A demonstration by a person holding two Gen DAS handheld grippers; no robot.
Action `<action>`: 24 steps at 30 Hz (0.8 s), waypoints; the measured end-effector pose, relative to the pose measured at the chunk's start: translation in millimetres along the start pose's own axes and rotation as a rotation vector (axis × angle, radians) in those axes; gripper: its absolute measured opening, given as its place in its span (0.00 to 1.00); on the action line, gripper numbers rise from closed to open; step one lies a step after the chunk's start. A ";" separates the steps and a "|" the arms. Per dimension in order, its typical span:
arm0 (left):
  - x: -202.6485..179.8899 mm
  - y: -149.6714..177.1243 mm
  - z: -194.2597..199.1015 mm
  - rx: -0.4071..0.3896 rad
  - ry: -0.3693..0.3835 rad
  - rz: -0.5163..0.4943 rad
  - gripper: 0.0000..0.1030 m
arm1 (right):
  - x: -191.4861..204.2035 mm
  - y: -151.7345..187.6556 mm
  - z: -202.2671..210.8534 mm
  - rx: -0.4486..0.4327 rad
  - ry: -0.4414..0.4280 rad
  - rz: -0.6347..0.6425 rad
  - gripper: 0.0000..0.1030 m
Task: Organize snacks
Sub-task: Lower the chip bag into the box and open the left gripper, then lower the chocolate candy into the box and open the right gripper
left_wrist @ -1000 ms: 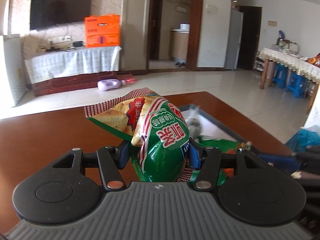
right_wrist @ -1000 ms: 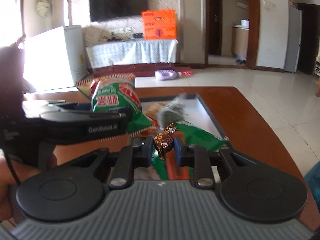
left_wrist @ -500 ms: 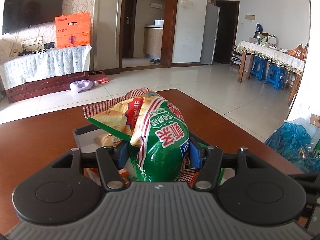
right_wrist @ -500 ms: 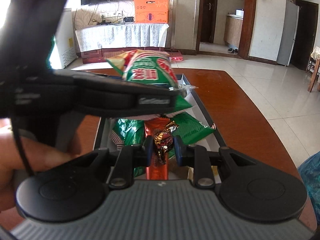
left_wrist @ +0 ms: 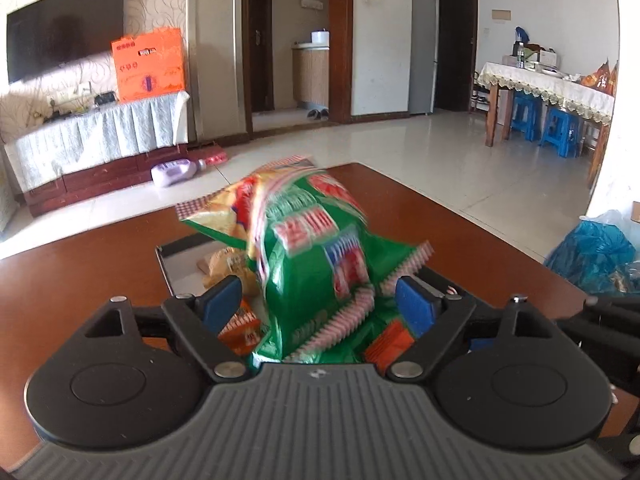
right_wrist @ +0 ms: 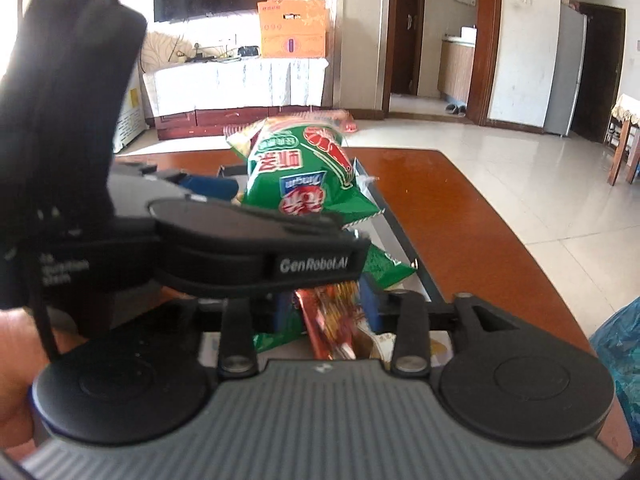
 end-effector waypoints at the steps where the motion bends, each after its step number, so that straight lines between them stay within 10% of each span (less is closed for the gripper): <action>1: 0.2 1.2 2.6 0.000 -0.003 -0.002 0.85 | 0.1 0.0 1.0 -0.002 0.000 0.004 0.45; 14: -16.7 8.5 44.2 -0.097 -0.013 -0.091 1.00 | 1.9 -5.6 -0.1 -0.007 0.010 0.009 0.53; 24: -2.4 20.6 50.5 -0.027 -0.026 0.058 1.00 | 1.9 -2.6 4.3 -0.012 0.005 0.004 0.53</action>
Point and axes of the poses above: each gripper's, at about its wrist camera, not at the fingertips, and z roughly against the way its jaws point, x to its left, y to its underside, the point moved 1 cm from there along -z, roughly the way its jaws point, and after that the axes turned 4 degrees about y, right-handed, at the moved point
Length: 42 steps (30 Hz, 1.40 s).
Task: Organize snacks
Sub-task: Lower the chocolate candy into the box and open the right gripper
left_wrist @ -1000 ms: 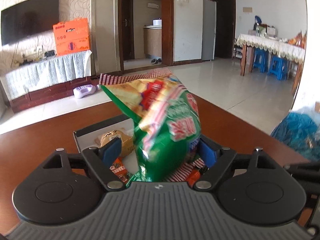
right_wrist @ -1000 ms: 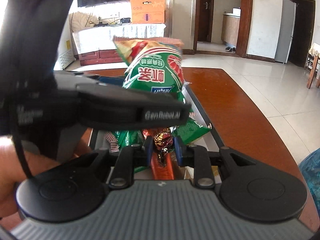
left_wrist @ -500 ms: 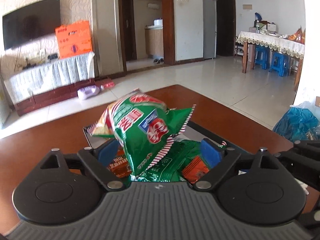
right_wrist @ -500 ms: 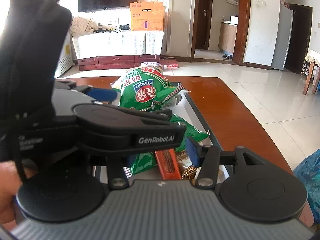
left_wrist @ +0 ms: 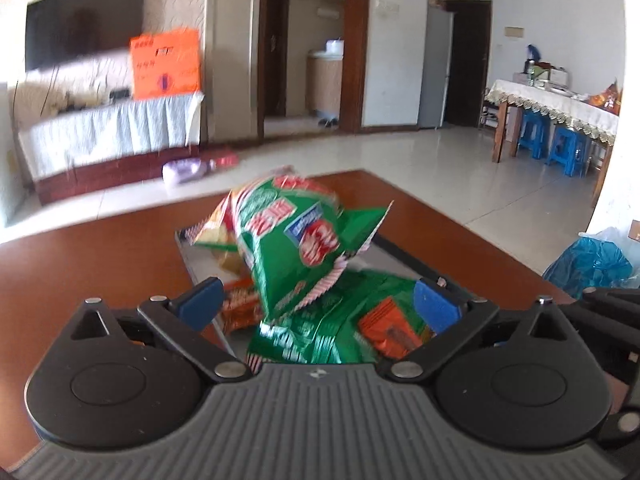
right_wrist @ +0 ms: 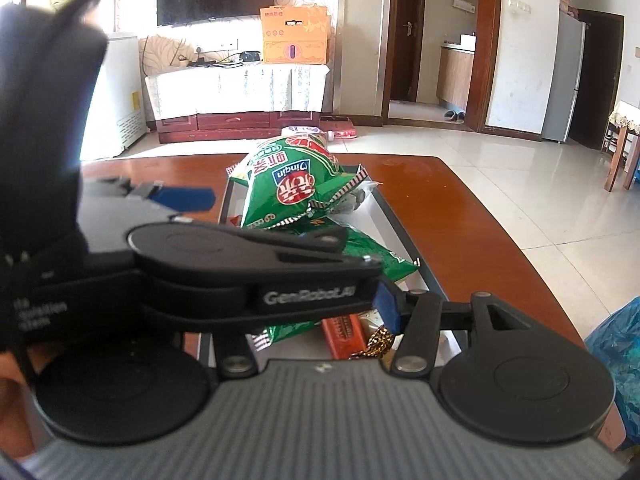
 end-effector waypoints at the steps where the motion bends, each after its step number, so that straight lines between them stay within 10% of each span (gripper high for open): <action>1: 0.1 0.5 -1.3 0.006 -0.008 -0.002 1.00 | 0.5 0.4 0.5 0.000 -0.001 0.002 0.53; 42: -22.3 23.9 87.7 -0.084 -0.027 -0.022 1.00 | 9.5 24.3 57.5 -0.049 -0.022 -0.019 0.57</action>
Point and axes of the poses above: each gripper's, at about its wrist camera, not at the fingertips, and z roughly against the way its jaws point, x to its left, y to its underside, the point moved 1 cm from there along -z, roughly the way its jaws point, and after that the axes turned 4 degrees about y, right-handed, at the moved point
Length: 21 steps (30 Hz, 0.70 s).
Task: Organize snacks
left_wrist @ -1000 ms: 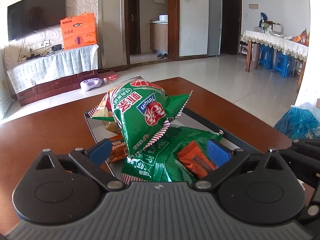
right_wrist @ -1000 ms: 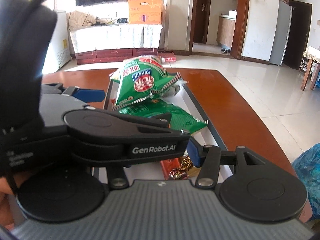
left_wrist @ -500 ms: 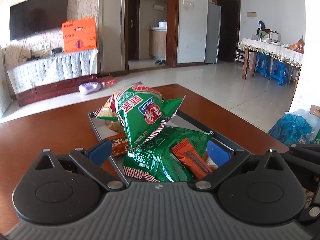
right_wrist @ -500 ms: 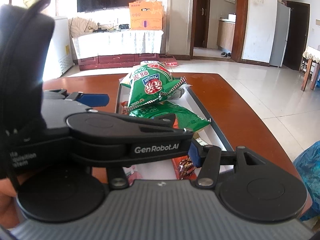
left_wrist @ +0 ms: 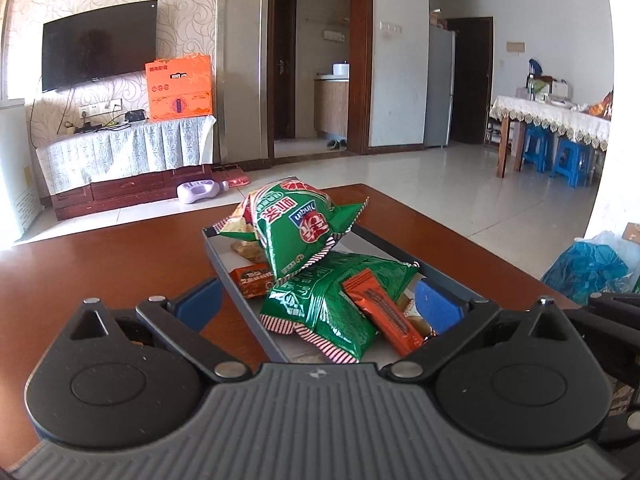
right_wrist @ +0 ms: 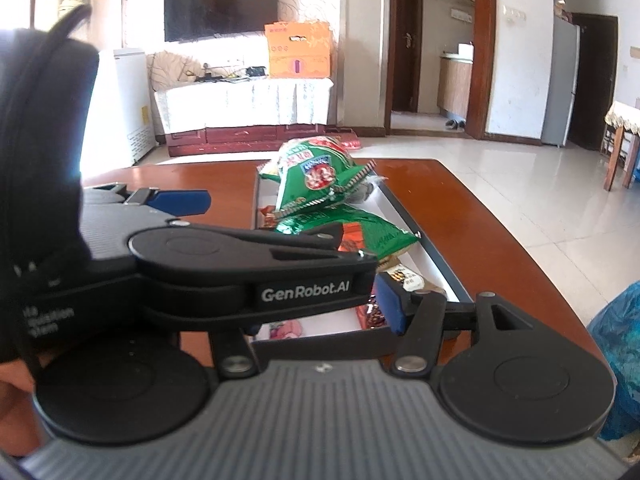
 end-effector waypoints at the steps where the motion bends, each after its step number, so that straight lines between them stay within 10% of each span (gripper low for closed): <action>1: 2.4 0.7 4.2 0.003 0.012 0.004 1.00 | 1.5 0.9 2.5 -0.003 -0.007 0.001 0.57; 21: 27.5 29.2 107.0 0.025 -0.173 0.044 1.00 | 38.6 33.7 65.3 -0.025 -0.043 0.038 0.67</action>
Point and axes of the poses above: each gripper's, at about its wrist camera, not at the fingertips, and z roughly against the way its jaws point, x to its left, y to its underside, the point moved 1 cm from there along -z, roughly the way its jaws point, and after that the axes turned 4 degrees about y, right-handed, at the moved point
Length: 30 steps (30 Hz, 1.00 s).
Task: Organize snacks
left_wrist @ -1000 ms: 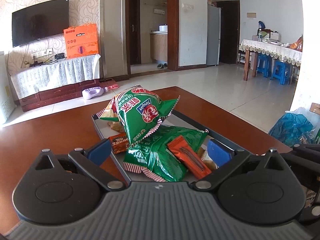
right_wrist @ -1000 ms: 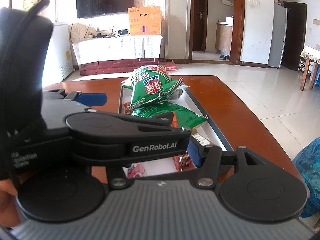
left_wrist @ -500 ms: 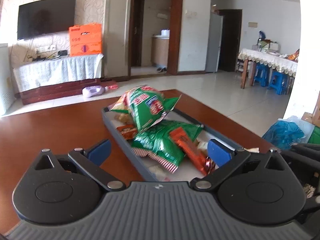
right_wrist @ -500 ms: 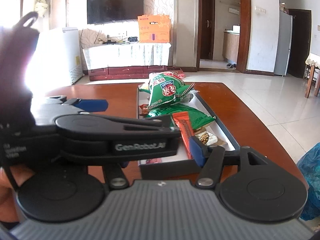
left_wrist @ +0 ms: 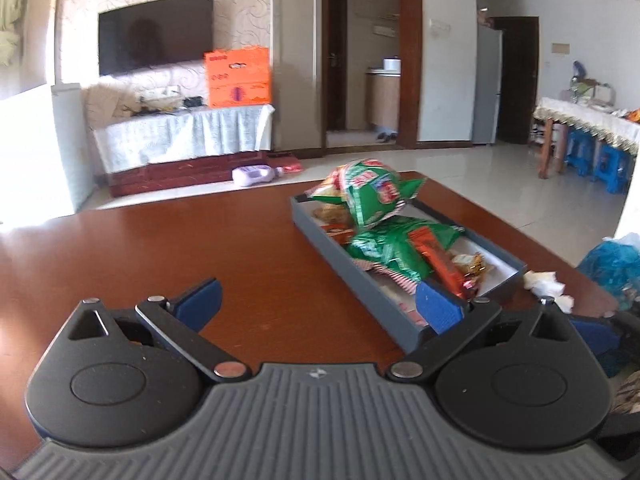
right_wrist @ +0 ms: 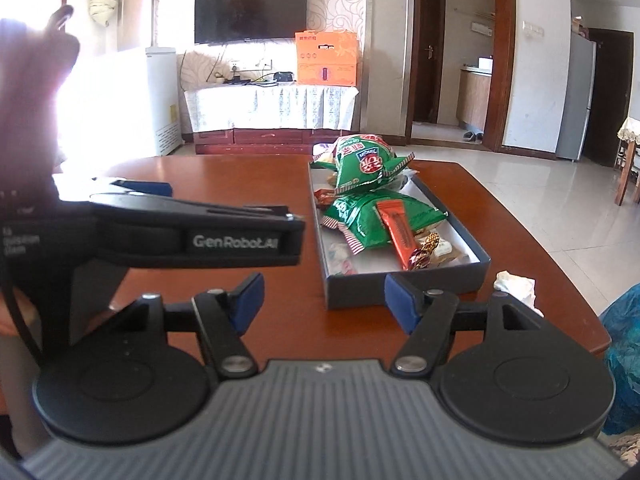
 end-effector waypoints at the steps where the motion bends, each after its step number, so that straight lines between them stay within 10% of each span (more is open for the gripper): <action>1: 1.4 1.7 3.7 -0.002 -0.009 -0.002 1.00 | 0.8 0.5 1.1 -0.001 -0.005 -0.001 0.67; 30: 19.3 24.8 19.0 0.039 -0.024 0.054 1.00 | -11.7 7.9 0.7 0.066 0.016 -0.045 0.68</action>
Point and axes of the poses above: each gripper's, at about its wrist camera, not at the fingertips, and z roughly against the way its jaws point, x to its left, y to its underside, the point moved 1 cm from there along -z, roughly the way its jaws point, and after that the axes turned 4 degrees about y, right-handed, at the moved point
